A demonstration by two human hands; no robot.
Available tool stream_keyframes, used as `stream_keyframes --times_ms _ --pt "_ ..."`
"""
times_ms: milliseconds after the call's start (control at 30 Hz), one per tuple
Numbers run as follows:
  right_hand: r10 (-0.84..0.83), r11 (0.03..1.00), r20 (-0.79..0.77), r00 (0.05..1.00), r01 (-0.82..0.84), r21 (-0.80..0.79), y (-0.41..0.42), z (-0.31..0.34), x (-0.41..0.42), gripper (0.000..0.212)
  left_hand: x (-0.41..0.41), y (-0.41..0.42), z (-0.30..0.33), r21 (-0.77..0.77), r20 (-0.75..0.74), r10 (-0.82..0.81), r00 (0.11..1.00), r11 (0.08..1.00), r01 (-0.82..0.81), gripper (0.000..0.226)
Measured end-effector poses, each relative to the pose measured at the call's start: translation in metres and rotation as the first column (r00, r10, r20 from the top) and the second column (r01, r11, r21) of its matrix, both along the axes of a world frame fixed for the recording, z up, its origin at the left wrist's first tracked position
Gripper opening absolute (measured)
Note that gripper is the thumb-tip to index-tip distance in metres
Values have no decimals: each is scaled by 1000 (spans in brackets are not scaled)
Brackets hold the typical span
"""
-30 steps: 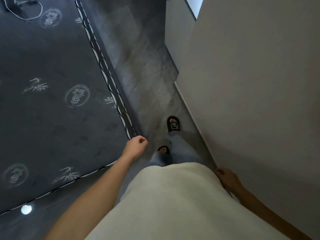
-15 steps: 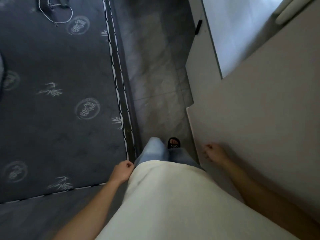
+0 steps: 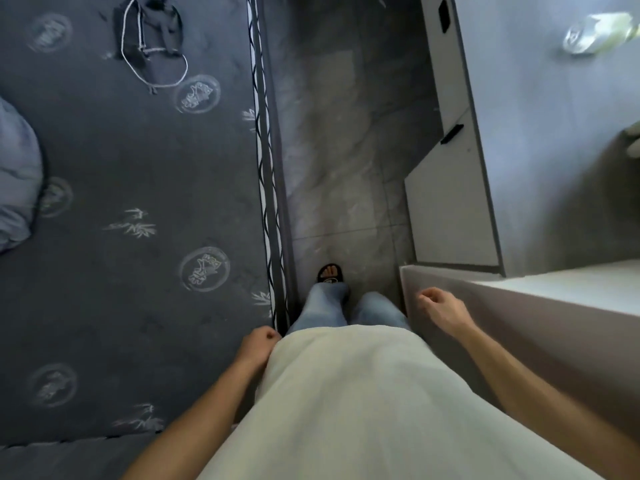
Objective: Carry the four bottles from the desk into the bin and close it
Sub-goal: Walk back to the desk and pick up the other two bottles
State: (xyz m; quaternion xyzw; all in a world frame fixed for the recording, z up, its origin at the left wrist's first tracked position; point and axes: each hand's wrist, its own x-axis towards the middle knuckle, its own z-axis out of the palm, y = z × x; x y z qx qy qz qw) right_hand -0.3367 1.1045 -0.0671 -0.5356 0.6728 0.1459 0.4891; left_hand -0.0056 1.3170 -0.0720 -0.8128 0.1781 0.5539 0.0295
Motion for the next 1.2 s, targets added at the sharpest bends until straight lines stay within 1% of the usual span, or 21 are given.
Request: stream_keyframes --times_ms 133,300,367,433,533,700,800,900,1000,1100,1200 --pt "-74 995 -60 995 79 68 -17 -2 5 20 37 -113 6 -103 7 -15 1000 995 15 21" --pt "-71 985 -158 985 94 145 -33 3 2 24 69 -239 13 -218 30 -131 991 967 135 19" --pt "-82 978 -168 982 111 176 -50 1 5 25 78 -284 13 -230 41 -187 981 954 192 20" --pt "-111 976 -154 982 137 168 -77 -5 11 26 88 -322 10 -229 46 -231 972 945 235 21" --pt "-123 976 -139 983 146 164 -128 -12 29 26 103 -359 6 -186 72 -265 961 944 274 21" --pt "-256 962 -67 964 261 84 -235 -17 74 18 129 -397 0 -109 90 -297 951 946 306 18" --pt "-218 976 7 976 218 18 -300 -12 100 24 147 -404 2 -24 74 -354 932 934 356 22" --pt "-231 971 87 969 235 -38 -361 -8 128 24 165 -416 3 23 52 -349 936 937 349 25" --pt "-242 964 133 961 254 -80 -413 -8 153 24 187 -442 2 71 32 -364 931 930 361 28" --pt "-261 957 129 957 274 -94 -450 -11 172 23 214 -483 -4 80 21 -384 923 921 381 28" --pt "-322 942 98 942 329 -64 -467 -15 184 21 238 -544 -6 65 33 -413 910 909 411 24"
